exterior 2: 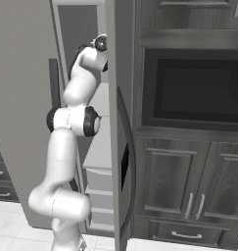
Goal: Take the bottled waters from the counter and place them in the freezer to freeze. Close the freezer door after placing the bottles.
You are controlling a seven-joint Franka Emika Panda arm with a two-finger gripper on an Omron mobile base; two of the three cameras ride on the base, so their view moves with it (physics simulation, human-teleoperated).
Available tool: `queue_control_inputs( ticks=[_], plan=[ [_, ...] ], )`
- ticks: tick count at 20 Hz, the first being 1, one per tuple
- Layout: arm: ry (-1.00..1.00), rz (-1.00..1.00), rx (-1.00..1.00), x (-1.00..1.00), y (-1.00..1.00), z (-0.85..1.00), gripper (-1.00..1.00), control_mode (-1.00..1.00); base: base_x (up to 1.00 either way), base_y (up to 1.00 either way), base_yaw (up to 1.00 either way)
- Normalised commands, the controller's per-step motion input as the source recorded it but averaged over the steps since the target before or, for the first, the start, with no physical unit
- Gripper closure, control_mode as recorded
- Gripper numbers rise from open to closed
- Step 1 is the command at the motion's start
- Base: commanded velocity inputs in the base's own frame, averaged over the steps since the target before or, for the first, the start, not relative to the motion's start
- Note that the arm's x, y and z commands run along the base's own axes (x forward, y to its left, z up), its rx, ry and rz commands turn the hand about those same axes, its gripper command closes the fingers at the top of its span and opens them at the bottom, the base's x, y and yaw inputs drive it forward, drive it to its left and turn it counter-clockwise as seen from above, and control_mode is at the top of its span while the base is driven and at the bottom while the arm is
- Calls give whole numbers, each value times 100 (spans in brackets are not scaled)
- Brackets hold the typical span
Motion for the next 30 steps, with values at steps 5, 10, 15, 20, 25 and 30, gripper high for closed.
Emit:
queue_control_inputs(
  ticks=[5, 10, 15, 20, 25, 30],
  plan=[
    [-4, 0, -2, -5, 0, -29, 100, -100, 0, 0, 0],
    [0, 0, -2, 0, 0, -44, 100, -100, 0, 0, 0],
    [5, 0, -1, 10, 0, -39, 100, -100, 0, 0, 0],
    [15, 0, 0, 28, 0, -7, 100, -100, 0, 0, 0],
    [5, 0, 0, 11, 0, -7, 100, -100, 0, 0, 0],
    [0, 0, 0, 0, 0, -25, 100, -100, 0, 0, 0]
  ],
)
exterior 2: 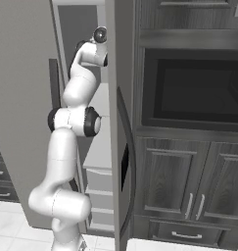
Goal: Take the bottled waters from the counter and place them in the freezer to freeze. Close the freezer door after placing the bottles.
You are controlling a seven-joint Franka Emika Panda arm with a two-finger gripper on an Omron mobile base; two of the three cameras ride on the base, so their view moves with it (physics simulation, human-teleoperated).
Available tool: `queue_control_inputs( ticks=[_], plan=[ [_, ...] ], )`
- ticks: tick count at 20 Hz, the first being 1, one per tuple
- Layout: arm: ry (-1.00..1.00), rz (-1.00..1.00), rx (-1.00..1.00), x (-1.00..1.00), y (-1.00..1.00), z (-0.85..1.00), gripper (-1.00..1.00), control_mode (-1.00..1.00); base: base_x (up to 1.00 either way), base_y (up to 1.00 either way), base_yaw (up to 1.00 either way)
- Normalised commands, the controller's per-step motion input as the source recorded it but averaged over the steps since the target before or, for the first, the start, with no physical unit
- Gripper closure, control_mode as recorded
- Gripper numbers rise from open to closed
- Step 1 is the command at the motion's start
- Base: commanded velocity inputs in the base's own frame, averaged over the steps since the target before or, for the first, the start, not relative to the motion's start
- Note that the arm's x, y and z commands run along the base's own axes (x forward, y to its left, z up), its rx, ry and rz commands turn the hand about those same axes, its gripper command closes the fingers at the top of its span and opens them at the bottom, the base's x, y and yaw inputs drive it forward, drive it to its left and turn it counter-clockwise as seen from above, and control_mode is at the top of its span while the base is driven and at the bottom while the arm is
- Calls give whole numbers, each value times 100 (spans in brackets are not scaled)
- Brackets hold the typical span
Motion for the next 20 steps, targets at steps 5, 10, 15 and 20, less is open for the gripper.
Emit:
queue_control_inputs(
  ticks=[5, 10, 15, 20],
  plan=[
    [-1, 0, 0, 0, 0, -29, 100, -100, 0, 0, 0],
    [0, 0, 1, 0, 0, -20, 100, -100, 0, 0, 0],
    [0, 0, 2, 0, 0, -15, 100, -100, 0, 0, 0],
    [0, 0, 2, 0, 0, -12, -100, -100, 0, 0, 0]
  ],
)
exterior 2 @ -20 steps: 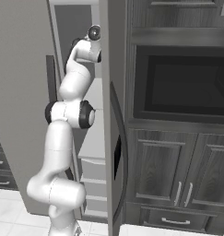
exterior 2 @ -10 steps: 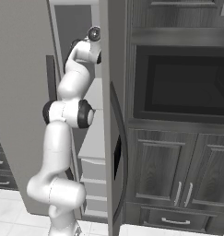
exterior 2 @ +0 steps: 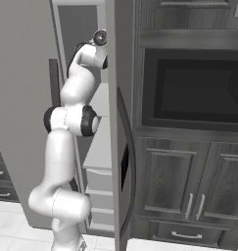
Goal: Take the bottled waters from the counter and place them in the freezer to freeze. Close the freezer door after placing the bottles.
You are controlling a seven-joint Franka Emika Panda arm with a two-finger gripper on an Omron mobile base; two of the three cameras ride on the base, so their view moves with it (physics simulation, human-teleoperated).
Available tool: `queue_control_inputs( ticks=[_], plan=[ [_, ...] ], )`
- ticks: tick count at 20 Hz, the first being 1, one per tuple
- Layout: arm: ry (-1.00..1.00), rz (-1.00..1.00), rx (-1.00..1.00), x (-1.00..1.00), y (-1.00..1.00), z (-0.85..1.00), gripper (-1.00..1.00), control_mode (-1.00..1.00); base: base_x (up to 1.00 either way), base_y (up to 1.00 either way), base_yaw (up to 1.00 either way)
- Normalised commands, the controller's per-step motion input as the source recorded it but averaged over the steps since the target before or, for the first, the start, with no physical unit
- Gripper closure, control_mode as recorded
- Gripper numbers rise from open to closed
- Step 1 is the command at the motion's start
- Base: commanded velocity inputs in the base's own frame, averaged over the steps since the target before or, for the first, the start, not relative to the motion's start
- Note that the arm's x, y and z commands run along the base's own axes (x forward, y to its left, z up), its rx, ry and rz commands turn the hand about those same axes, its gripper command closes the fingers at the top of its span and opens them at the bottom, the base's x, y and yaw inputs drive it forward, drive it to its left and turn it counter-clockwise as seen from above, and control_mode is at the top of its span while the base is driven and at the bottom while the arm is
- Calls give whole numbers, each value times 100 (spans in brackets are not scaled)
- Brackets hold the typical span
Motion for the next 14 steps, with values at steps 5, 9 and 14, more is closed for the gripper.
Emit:
queue_control_inputs(
  ticks=[5, 9, 14],
  plan=[
    [0, 0, 0, 0, 0, -1, -100, -100, 0, 0, 0],
    [0, 0, 0, 0, 0, 0, -100, -100, 0, 0, 0],
    [0, 0, 0, 0, 0, 0, -100, -100, 0, 0, 0]
  ],
)
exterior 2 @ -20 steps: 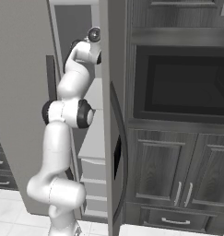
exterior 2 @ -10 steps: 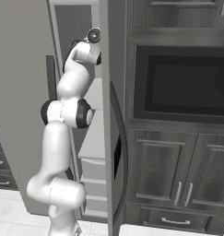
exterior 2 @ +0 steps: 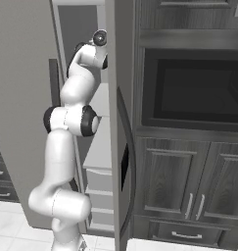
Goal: Take the bottled waters from the counter and place them in the freezer to freeze. Close the freezer door after placing the bottles.
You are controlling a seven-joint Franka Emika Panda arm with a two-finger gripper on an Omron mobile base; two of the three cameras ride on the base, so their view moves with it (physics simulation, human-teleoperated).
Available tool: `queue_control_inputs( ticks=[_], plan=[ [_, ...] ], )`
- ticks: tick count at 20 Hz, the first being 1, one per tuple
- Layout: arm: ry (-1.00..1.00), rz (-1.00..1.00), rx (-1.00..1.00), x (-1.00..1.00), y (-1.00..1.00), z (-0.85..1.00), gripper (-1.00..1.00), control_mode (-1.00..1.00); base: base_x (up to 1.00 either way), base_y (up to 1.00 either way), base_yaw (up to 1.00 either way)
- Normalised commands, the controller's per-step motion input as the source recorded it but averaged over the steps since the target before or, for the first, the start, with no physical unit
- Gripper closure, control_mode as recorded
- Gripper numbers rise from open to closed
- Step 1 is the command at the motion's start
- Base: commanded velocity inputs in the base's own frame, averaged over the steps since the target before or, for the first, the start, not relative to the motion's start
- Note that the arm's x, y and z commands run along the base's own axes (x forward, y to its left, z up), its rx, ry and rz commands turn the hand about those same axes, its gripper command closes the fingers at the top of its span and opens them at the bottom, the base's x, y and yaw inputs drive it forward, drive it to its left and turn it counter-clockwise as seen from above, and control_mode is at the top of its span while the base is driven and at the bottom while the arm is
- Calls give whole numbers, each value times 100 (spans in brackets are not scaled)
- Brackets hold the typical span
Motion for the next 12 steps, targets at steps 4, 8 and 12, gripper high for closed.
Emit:
queue_control_inputs(
  ticks=[4, 8, 12],
  plan=[
    [0, 0, 0, 0, 1, 0, -100, -100, 0, 0, 0],
    [0, -3, -1, -16, 1, 0, -100, -100, 0, 0, 0],
    [-2, -5, -4, -51, 2, 10, -100, -100, 0, 0, 0]
  ],
)
